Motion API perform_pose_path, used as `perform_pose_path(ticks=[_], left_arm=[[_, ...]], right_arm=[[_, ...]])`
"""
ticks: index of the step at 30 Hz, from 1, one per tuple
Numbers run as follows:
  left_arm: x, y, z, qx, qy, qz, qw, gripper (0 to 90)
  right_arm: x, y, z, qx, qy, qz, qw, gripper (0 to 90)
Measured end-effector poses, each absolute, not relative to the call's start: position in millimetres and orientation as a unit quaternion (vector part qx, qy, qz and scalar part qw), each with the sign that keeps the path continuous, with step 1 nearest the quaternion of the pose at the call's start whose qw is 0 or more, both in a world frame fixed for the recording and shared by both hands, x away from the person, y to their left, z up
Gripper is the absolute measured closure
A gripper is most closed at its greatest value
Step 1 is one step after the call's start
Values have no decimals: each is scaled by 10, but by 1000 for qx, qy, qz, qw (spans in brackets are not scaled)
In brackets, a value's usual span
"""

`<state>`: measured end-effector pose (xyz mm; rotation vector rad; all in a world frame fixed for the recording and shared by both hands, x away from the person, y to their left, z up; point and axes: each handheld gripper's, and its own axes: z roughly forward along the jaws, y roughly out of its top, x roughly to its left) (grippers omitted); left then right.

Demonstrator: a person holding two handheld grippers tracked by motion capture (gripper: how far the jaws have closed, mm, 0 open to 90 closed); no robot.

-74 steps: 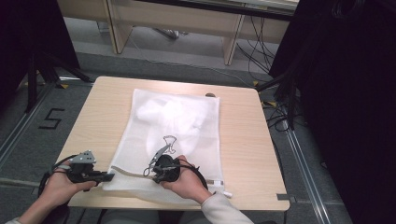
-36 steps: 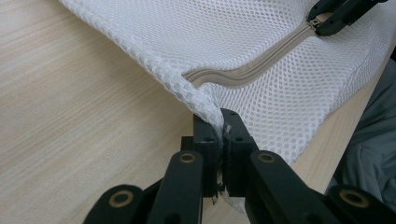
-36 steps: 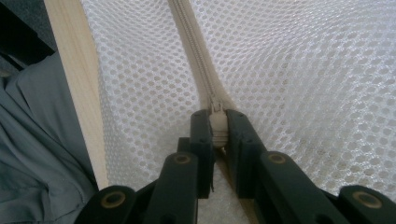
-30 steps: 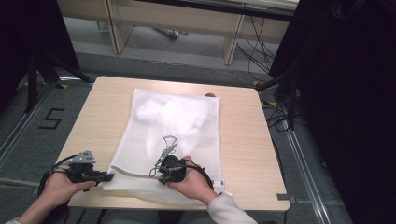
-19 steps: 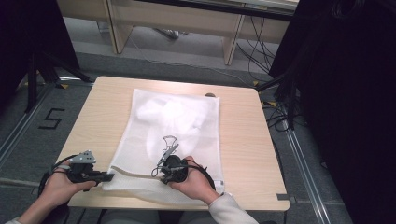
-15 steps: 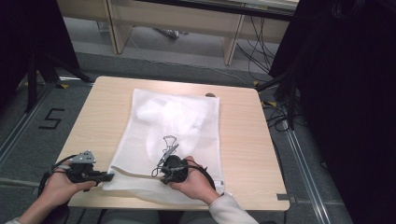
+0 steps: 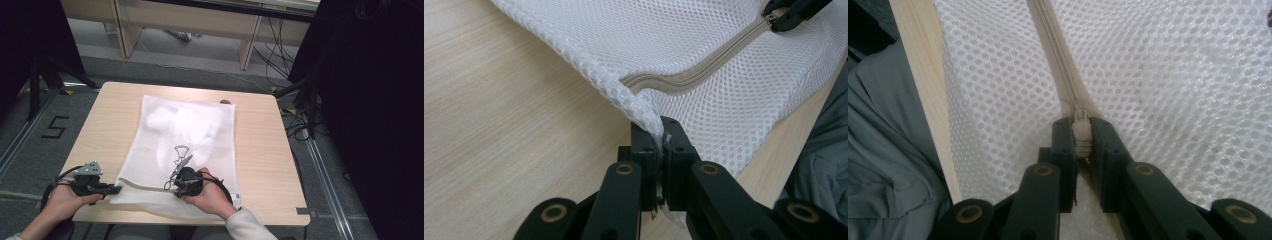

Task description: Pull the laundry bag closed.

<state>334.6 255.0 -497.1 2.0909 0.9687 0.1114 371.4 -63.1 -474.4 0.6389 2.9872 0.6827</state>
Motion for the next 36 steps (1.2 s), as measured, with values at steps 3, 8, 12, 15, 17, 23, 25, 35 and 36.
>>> perform_pose_path(ticks=[3, 8, 12, 15, 17, 23, 25, 35, 36], left_arm=[[3350, 2558, -4964, 832, 383, 40, 400, 856], [3348, 2550, -4974, 829, 384, 43, 405, 857], [3348, 2550, -4975, 829, 384, 43, 405, 857], [3349, 2553, -4978, 829, 383, 45, 405, 857], [3347, 2551, -4980, 827, 385, 43, 407, 856], [3347, 2549, -4978, 828, 386, 42, 405, 856], [3352, 2557, -4967, 832, 383, 36, 399, 857], [3350, 2559, -4966, 832, 385, 38, 397, 856], [3349, 2552, -4979, 828, 385, 41, 405, 856]], right_arm=[[3715, -656, -4746, 210, 954, 214, 5, 821], [3713, -692, -4744, 212, 954, 214, 6, 821], [3713, -696, -4742, 209, 954, 215, 7, 821], [3713, -700, -4736, 208, 954, 217, 3, 821], [3714, -703, -4733, 209, 954, 216, 4, 821], [3716, -735, -4733, 214, 953, 215, 3, 821], [3708, -741, -4724, 218, 952, 215, 2, 821], [3713, -775, -4729, 213, 953, 214, 8, 821], [3711, -781, -4729, 216, 953, 214, 8, 821]])
